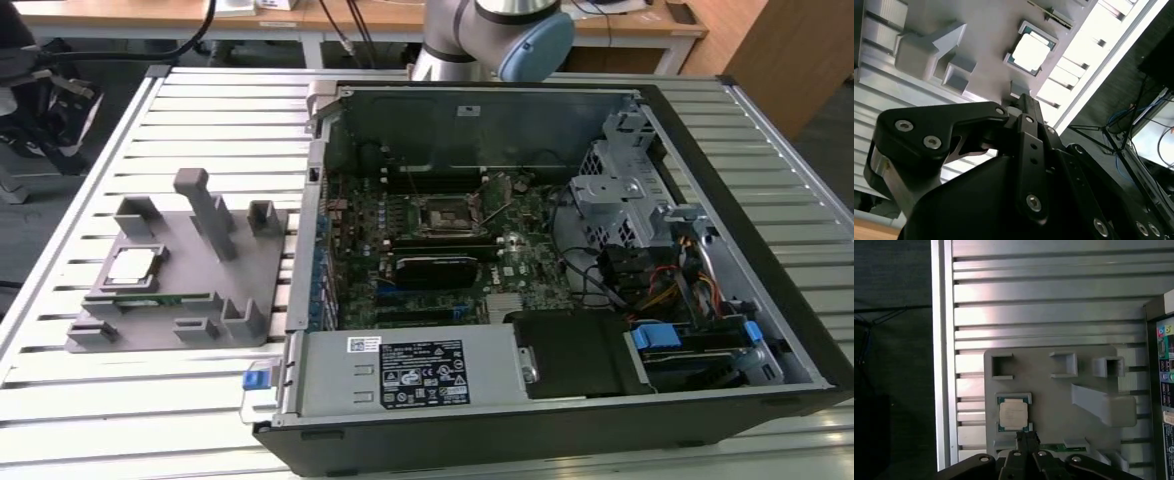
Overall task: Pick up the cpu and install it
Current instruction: 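Pick up the cpu and move it towards the insertion slot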
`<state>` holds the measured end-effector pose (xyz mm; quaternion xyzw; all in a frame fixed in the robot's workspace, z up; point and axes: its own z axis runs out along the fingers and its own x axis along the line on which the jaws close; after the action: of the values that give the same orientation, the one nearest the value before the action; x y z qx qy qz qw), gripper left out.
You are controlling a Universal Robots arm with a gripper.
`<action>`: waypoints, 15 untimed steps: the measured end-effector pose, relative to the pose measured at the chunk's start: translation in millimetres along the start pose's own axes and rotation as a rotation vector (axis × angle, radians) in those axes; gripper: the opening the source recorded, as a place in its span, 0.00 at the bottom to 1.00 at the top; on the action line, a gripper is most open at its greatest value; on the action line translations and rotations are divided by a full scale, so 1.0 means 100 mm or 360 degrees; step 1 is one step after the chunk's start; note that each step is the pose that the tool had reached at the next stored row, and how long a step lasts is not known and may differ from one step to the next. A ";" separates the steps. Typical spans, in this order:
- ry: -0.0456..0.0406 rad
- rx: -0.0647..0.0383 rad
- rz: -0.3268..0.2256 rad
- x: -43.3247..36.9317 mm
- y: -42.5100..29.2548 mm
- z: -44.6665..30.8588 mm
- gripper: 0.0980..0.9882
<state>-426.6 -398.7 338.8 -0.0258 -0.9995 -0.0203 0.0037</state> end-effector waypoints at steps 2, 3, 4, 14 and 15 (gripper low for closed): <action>0.0002 -0.0001 -0.0038 0.000 -0.004 0.036 0.01; 0.0004 -0.0001 -0.0057 0.000 -0.006 0.054 0.01; 0.0006 -0.0001 -0.0072 -0.001 -0.012 0.071 0.01; 0.0045 0.0001 -0.0116 0.052 -0.057 0.285 0.22; 0.0045 0.0001 -0.0115 0.054 -0.057 0.302 0.29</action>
<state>-432.5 -402.9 308.4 0.0107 -0.9996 -0.0206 0.0171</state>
